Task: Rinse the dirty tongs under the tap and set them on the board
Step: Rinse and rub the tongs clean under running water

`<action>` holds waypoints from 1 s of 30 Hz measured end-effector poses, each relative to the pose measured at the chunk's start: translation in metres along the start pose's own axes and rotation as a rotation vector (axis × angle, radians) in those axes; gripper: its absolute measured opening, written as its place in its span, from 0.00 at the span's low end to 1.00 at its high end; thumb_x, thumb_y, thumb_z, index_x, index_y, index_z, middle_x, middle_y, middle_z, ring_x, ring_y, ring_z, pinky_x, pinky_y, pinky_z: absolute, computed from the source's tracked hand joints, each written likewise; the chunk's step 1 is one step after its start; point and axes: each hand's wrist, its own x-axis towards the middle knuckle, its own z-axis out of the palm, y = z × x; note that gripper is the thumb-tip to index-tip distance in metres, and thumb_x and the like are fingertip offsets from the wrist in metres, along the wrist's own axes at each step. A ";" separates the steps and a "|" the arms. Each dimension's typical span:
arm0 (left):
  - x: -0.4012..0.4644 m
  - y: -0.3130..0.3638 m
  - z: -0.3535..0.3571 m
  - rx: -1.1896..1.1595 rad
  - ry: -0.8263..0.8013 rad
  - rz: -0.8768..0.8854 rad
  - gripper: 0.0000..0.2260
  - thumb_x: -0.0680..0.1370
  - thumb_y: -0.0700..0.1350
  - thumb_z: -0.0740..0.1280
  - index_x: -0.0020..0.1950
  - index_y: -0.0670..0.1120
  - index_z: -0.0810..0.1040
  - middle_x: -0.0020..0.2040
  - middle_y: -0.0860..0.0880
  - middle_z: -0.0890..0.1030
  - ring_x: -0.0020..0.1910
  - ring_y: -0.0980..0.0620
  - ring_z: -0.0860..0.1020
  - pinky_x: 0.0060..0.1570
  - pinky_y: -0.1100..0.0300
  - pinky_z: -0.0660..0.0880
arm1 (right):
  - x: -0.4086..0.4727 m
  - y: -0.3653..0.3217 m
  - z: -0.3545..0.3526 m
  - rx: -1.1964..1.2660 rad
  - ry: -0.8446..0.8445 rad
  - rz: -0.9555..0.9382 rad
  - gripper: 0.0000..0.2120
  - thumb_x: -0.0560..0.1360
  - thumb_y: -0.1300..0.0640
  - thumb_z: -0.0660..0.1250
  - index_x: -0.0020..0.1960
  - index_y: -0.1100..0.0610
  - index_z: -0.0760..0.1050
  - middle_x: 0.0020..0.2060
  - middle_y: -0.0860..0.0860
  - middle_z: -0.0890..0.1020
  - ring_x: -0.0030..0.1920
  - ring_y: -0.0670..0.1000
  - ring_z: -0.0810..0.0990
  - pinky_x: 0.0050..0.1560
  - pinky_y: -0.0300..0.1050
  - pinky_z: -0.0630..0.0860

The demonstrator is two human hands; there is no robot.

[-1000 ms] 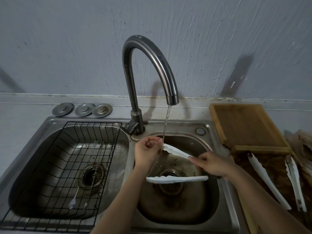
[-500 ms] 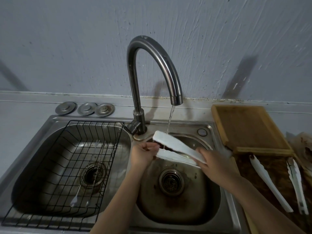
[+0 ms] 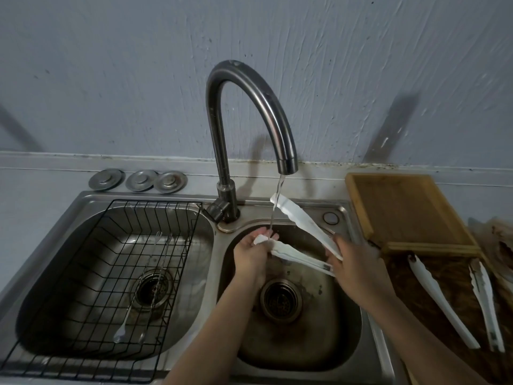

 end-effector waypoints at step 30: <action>-0.003 0.027 -0.009 -0.359 -0.147 0.176 0.14 0.78 0.29 0.60 0.60 0.41 0.71 0.46 0.44 0.80 0.41 0.49 0.81 0.41 0.51 0.82 | 0.007 -0.021 0.033 -0.008 -0.152 -0.212 0.17 0.74 0.42 0.62 0.56 0.51 0.72 0.42 0.45 0.79 0.39 0.45 0.77 0.33 0.39 0.68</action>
